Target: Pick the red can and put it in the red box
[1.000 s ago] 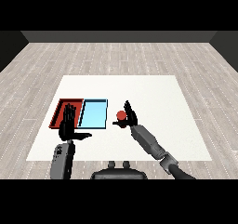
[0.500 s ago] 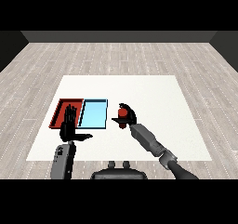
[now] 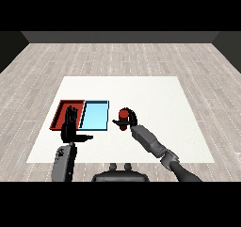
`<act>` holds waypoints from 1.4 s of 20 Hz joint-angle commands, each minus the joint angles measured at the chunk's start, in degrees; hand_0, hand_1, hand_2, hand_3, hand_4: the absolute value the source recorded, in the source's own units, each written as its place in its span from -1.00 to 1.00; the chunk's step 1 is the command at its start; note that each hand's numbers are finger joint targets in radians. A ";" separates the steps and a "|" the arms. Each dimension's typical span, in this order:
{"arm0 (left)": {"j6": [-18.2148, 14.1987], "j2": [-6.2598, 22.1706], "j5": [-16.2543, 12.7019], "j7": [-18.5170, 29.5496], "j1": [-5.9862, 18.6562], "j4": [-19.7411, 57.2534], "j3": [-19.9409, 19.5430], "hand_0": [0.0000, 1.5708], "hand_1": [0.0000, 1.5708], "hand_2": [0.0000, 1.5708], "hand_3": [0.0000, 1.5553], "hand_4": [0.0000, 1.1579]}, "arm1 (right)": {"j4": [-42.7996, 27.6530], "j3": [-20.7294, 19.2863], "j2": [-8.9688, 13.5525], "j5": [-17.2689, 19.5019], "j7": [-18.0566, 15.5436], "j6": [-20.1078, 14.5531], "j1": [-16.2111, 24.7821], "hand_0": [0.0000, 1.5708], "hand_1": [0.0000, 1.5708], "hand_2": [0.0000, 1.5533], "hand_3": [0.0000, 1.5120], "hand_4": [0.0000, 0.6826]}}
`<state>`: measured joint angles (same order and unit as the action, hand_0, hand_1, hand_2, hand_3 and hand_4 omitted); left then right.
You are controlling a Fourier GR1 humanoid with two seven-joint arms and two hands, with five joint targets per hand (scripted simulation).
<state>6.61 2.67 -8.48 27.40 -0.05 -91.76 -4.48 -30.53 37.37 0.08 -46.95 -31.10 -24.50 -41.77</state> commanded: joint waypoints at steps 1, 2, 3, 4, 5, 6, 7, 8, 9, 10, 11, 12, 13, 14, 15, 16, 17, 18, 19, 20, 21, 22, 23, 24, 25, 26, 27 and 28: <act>-1.86 -1.06 0.29 -3.33 -2.45 -6.06 1.32 -1.00 -1.00 -1.00 -1.00 -1.00 | 1.12 4.67 -0.07 -2.04 2.11 -3.06 -1.16 0.95 0.95 0.89 0.87 0.61; -0.72 -0.33 -0.02 -3.04 -4.35 -6.50 1.14 -1.00 -1.00 -1.00 -1.00 -1.00 | -0.88 5.20 -0.07 -2.72 2.71 -4.88 -1.14 0.95 0.95 0.89 0.87 0.60; -2.12 -2.01 1.79 -2.64 -2.44 -4.55 2.96 -1.00 -1.00 -1.00 -1.00 -1.00 | 6.52 0.24 -0.07 0.06 1.33 2.29 -3.08 0.95 0.95 0.89 0.87 0.60; -2.14 -0.40 1.45 -2.64 2.99 0.02 0.68 -1.00 -1.00 -1.00 -1.00 -1.00 | 1.52 1.57 -0.07 0.32 2.50 -1.27 -0.69 0.95 0.95 0.89 0.87 0.60; -1.70 -1.49 1.32 -2.51 -2.81 -5.11 2.41 -1.00 -1.00 -1.00 -1.00 -1.00 | 1.45 2.15 -0.07 -1.23 0.52 -1.97 -1.30 0.97 0.97 0.90 0.86 0.62; -0.58 -0.83 1.46 1.43 -3.73 -1.95 1.16 -1.00 -1.00 -1.00 -1.00 -1.00 | 1.09 -0.67 -0.07 2.63 4.05 -2.70 -2.84 0.97 0.97 0.90 0.87 0.64; -1.54 -0.89 0.88 -4.13 -3.97 -7.56 2.27 -1.00 -1.00 -1.00 -1.00 -1.00 | 0.56 4.12 -0.08 -1.89 1.73 -3.19 -0.88 0.97 0.97 0.90 0.87 0.64; -2.07 -1.10 1.45 -2.30 -0.58 -2.87 1.51 -1.00 -1.00 -1.00 -1.00 -1.00 | -2.29 4.18 -0.08 -1.58 3.29 -4.65 -1.47 0.97 0.97 0.90 0.87 0.64; -0.49 0.17 -0.69 -1.78 -0.60 -2.97 -0.40 -1.00 -1.00 -1.00 -1.00 -1.00 | -2.48 2.39 -0.08 -0.25 0.59 -5.95 -2.24 0.95 0.95 0.89 0.85 0.69; -1.69 -1.77 1.25 -1.04 -0.09 -1.02 1.85 -1.00 -1.00 -1.00 -1.00 -1.00 | -1.12 1.64 -0.08 0.60 0.46 -5.45 -2.81 0.95 0.95 0.89 0.85 0.70; -1.54 -1.81 0.37 -2.44 -1.96 -3.77 1.95 -1.00 -1.00 -1.00 -1.00 -1.00 | 0.02 2.39 -0.08 -0.37 -1.28 -4.24 -2.70 0.95 0.95 0.89 0.85 0.70; -1.50 -1.49 0.40 -2.84 -1.12 -4.76 2.02 -1.00 -1.00 -1.00 -1.00 -1.00 | -5.14 0.21 2.21 3.47 -1.32 -4.84 -0.03 0.96 0.96 0.89 0.84 0.70; 0.41 -1.06 -0.12 0.33 -0.37 0.76 1.19 -1.00 -1.00 -1.00 -1.00 -1.00 | -8.05 -0.53 1.99 3.26 1.03 -6.93 -1.52 0.97 0.97 0.89 0.83 0.72; 1.41 0.56 -1.35 -1.18 0.05 -0.17 -0.09 -1.00 -1.00 -1.00 -1.00 -1.00 | -6.39 -1.81 1.12 4.38 1.76 -6.18 -2.95 0.97 0.97 0.89 0.83 0.72; 1.78 0.63 0.15 3.27 -0.50 2.86 -0.42 -1.00 -1.00 -1.00 -1.00 -1.00 | -8.02 -1.27 0.44 6.51 0.59 -7.19 1.55 0.97 0.97 0.89 0.83 0.72; 2.19 0.92 -0.71 -0.24 -1.45 -0.79 0.49 -1.00 -1.00 -1.00 -1.00 -1.00 | -13.20 -1.24 2.30 5.75 -1.31 -7.55 2.62 0.97 0.97 0.88 0.83 0.70; 0.38 -0.24 -0.06 -0.78 0.08 0.65 0.63 -1.00 -1.00 -1.00 -1.00 -1.00 | -15.61 -1.39 2.37 6.77 2.79 -10.11 0.39 0.97 0.97 0.88 0.83 0.70; -0.23 -1.02 0.82 -1.02 -1.38 -2.21 2.05 -1.00 -1.00 -1.00 -1.00 -1.00 | -11.20 -3.39 1.98 8.29 2.04 -7.55 -1.37 0.97 0.97 0.88 0.83 0.70; -1.43 -0.13 1.19 -2.42 0.62 -2.08 0.86 -1.00 -1.00 -1.00 -1.00 -1.00 | -16.84 -2.06 2.59 9.38 1.68 -9.11 2.75 0.96 0.96 0.88 0.83 0.71; -2.12 -0.60 2.45 -4.47 0.56 -3.50 2.62 -1.00 -1.00 -1.00 -1.00 -1.00 | -18.69 -2.15 3.39 10.00 3.50 -11.36 1.44 0.93 0.93 0.88 0.83 0.78; -3.15 -1.14 3.52 -3.67 0.15 -3.32 2.85 -1.00 -1.00 -1.00 -1.00 -1.00 | -21.43 -2.21 5.62 10.94 4.21 -9.80 3.35 0.93 0.93 0.88 0.83 0.78; -2.60 -1.84 3.88 -0.23 -1.02 -1.57 3.12 -1.00 -1.00 -1.00 -1.00 -1.00 | -26.45 -1.89 6.86 11.47 7.62 -12.08 3.85 0.93 0.93 0.88 0.83 0.78; -1.83 -1.92 4.14 -1.80 -1.71 -3.11 4.85 -1.00 -1.00 -1.00 -1.00 -1.00 | -29.59 -1.89 6.06 11.06 4.64 -13.58 3.99 0.96 0.96 0.89 0.85 0.81; -0.66 -0.42 2.53 -4.11 -0.81 -5.69 4.01 -1.00 -1.00 -1.00 -1.00 -1.00 | -30.81 -2.85 7.16 11.23 5.84 -11.38 5.25 0.96 0.96 0.89 0.85 0.83; -1.48 -1.62 4.14 -3.24 -2.37 -6.46 5.75 -1.00 -1.00 -1.00 -1.00 -1.00 | -33.31 -1.92 7.27 13.11 3.71 -13.10 9.27 0.96 0.96 0.89 0.85 0.83; -1.88 -2.59 3.60 -5.72 0.58 -5.18 8.51 -1.00 -1.00 -1.00 -1.00 -1.00 | -36.66 -2.80 10.76 12.10 4.60 -12.06 7.23 0.93 0.93 0.89 0.86 0.88; -0.55 -1.86 2.21 -7.68 1.05 -6.53 7.00 -1.00 -1.00 -1.00 -1.00 -1.00 | -41.13 -1.74 11.81 13.03 6.73 -13.25 8.98 0.92 0.92 0.87 0.86 0.88; -1.12 -2.31 3.26 -9.43 0.67 -7.13 8.50 -1.00 -1.00 -1.00 -1.00 -1.00 | -41.37 -2.62 11.20 13.73 6.08 -13.59 8.12 0.89 0.89 0.85 0.85 0.85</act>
<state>5.37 0.99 -5.56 22.08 -0.15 -96.91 1.42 -63.38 35.21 8.61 -35.13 -26.04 -36.66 -35.37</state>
